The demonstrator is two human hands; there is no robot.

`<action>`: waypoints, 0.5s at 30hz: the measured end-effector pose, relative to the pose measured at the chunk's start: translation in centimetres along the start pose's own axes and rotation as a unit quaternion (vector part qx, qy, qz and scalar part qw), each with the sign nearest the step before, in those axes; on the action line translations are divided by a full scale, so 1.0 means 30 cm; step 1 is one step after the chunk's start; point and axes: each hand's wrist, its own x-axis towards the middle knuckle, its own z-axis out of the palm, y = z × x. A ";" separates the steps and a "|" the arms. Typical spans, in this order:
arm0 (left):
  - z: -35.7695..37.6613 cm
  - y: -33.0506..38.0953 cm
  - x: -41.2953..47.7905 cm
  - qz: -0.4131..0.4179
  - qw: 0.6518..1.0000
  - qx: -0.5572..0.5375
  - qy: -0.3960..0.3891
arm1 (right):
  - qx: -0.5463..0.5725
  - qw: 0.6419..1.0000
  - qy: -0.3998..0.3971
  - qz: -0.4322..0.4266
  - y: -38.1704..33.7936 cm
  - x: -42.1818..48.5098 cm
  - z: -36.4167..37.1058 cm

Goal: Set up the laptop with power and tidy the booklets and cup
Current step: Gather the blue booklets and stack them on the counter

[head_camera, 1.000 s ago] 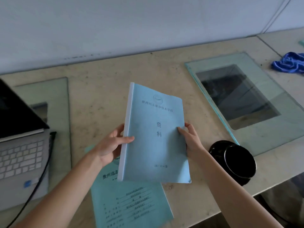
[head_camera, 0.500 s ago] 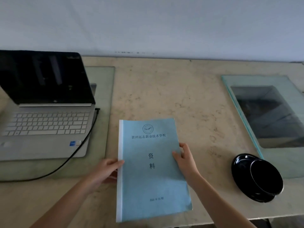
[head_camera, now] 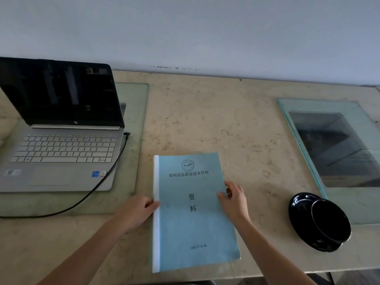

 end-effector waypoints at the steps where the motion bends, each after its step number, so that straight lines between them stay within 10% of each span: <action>1: 0.000 -0.001 -0.001 -0.006 1.000 0.007 -0.002 | 0.001 1.000 -0.007 0.008 0.003 -0.001 -0.005; 6: 0.010 0.042 -0.004 -0.027 0.988 -0.138 0.061 | 0.050 0.997 -0.031 0.058 0.008 -0.003 -0.031; 15: 0.021 0.134 0.058 -0.171 0.856 -0.481 0.084 | 0.114 0.980 -0.112 0.121 -0.027 0.040 -0.056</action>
